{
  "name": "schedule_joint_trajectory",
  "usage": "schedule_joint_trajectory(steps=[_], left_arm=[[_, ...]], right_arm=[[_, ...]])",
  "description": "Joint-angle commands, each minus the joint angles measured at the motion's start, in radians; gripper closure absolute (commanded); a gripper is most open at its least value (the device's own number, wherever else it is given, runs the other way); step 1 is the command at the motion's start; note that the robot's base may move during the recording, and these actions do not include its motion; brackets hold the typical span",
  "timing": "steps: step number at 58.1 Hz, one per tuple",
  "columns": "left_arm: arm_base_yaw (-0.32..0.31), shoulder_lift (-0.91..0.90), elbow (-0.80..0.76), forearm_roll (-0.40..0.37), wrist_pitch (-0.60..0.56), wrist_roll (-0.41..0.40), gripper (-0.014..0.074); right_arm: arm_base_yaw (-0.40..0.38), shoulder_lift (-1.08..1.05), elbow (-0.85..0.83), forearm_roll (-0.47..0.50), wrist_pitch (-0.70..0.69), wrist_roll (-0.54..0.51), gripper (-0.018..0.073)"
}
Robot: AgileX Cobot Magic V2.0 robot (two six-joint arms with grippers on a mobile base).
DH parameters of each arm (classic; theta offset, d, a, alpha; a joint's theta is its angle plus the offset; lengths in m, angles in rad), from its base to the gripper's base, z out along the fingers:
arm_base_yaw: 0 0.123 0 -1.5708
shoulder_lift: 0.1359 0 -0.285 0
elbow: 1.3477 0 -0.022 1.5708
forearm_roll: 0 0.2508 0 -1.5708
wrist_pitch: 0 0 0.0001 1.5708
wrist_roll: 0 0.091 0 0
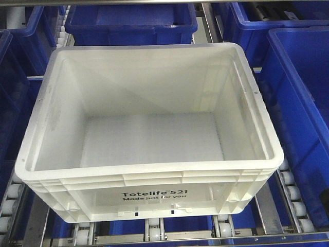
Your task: Move bin from left to right shelf
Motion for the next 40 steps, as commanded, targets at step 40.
schedule_joint_trajectory(steps=[40], left_arm=[[-0.004,-0.008,0.02,-0.009,-0.072,0.0,0.0603]], right_arm=[[-0.001,-0.01,0.019,-0.005,-0.069,-0.008,0.0567]])
